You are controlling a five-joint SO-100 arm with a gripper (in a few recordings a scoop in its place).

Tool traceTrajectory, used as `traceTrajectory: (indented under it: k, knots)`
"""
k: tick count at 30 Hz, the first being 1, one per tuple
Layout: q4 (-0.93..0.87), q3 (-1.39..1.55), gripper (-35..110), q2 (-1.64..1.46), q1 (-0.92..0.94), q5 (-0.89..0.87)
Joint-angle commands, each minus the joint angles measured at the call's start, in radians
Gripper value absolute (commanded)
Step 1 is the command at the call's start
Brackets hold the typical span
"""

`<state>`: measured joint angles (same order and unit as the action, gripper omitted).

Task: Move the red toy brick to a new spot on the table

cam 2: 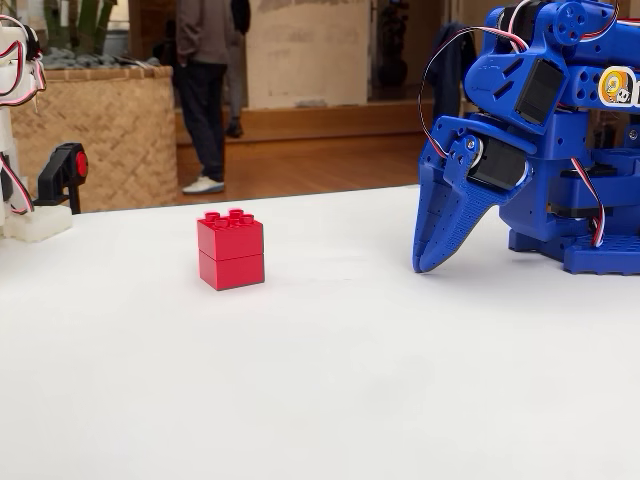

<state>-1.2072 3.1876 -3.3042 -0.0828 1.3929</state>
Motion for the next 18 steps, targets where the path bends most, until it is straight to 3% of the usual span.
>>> traceTrajectory:
  k: [1, 18]
  knots:
    - [-0.006, 0.034, 0, -0.035, 0.037, -0.109]
    - [0.0, 0.034, 0, -0.025, 0.051, -0.101]
